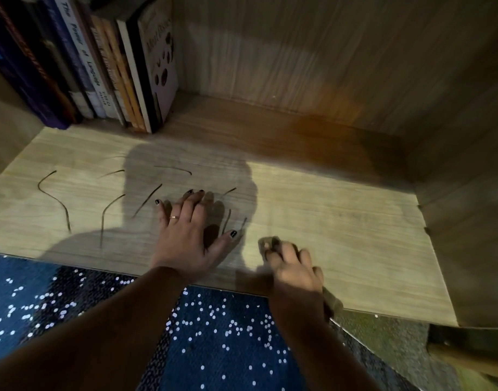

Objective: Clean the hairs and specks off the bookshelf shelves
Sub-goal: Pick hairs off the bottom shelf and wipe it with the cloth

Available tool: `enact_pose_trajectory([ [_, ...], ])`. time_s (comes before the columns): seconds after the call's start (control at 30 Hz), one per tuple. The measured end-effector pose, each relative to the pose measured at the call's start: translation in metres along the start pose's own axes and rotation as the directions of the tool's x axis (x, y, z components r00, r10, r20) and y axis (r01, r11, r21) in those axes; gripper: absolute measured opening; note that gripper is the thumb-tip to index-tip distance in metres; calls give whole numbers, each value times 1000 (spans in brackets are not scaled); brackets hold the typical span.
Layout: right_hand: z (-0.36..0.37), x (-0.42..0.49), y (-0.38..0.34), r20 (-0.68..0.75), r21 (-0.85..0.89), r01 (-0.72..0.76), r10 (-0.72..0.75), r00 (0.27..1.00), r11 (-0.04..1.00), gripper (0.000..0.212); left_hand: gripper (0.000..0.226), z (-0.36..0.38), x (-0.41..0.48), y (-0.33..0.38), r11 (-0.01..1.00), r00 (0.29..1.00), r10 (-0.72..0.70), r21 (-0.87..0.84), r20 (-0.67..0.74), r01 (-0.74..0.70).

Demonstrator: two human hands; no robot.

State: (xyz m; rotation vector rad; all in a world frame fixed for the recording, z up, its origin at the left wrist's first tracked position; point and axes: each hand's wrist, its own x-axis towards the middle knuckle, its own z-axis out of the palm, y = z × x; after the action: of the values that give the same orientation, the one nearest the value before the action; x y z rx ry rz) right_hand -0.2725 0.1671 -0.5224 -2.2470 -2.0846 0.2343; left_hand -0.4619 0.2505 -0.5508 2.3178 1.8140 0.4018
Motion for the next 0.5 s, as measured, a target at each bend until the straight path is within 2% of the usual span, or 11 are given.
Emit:
enact_pose_trajectory([
  [0.07,6,-20,0,-12,-3,-14,14,1000,1000,60,80,-1,-1,1,1000,1000,-1,2,-3,1],
  [0.13,8,-24,0,-20,-48,-19,18,1000,999,64,78,-1,-1,1,1000,1000,-3,1,-8,3],
  [0.23,4,-8,-1,-8,-49,-12,12,1000,999,50,78,-1,-1,1,1000,1000,-1,4,-4,1],
  [0.33,-4,25,1,62,-12,-42,43,997,999,41,78,1,0,-1,1000,1000,-5,11,-2,5],
  [0.5,-15,81,0,1,-17,-78,78,997,997,38,76,3,0,-1,1000,1000,0,5,-13,1],
])
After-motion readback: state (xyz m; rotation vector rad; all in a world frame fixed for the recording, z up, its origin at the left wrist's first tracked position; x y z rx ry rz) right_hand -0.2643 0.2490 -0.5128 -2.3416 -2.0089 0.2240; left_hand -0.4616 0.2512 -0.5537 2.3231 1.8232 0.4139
